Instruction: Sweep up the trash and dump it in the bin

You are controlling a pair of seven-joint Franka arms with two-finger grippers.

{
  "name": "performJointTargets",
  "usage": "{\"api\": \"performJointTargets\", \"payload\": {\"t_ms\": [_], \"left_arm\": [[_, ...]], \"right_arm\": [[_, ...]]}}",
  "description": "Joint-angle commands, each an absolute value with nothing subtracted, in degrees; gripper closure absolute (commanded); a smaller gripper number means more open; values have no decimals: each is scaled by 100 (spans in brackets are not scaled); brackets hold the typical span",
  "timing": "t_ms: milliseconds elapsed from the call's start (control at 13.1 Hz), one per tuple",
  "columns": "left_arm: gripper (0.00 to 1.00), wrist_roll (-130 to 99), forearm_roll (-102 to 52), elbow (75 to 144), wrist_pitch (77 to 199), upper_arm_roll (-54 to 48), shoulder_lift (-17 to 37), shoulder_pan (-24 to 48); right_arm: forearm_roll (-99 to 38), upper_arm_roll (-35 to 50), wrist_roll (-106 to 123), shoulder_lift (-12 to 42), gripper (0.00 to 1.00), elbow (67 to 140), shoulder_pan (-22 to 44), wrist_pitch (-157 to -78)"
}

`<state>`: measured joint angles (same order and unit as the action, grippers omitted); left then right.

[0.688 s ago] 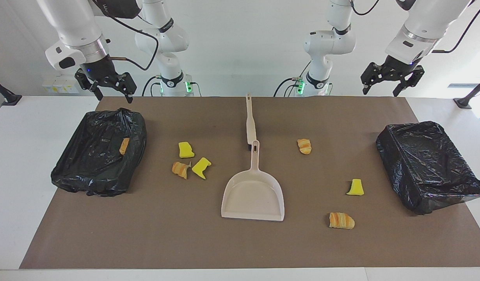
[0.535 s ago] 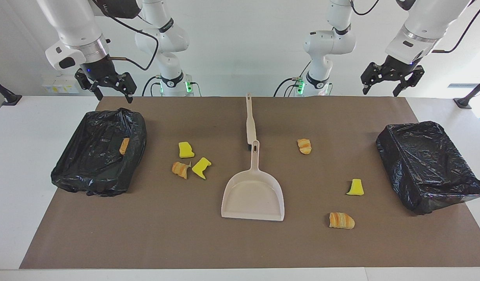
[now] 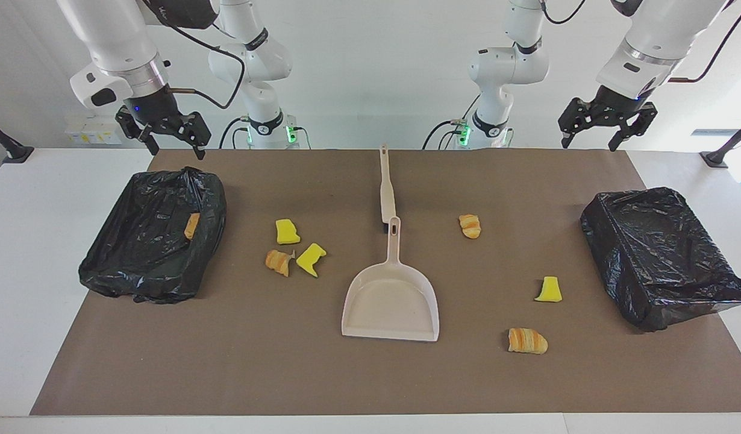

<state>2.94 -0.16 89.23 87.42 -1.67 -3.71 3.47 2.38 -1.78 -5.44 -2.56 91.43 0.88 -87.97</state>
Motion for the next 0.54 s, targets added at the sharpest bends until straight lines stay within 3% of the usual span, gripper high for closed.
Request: {"api": "performJointTargets", "payload": {"t_ms": [0, 459], "left_arm": [[0, 255, -9, 9097, 8606, -141, -518, 352], [0, 273, -9, 9106, 8639, -141, -519, 185]], "right_arm": [[123, -149, -404, -352, 0, 9237, 9, -8851], [123, -149, -404, -352, 0, 9237, 9, -8851]]}}
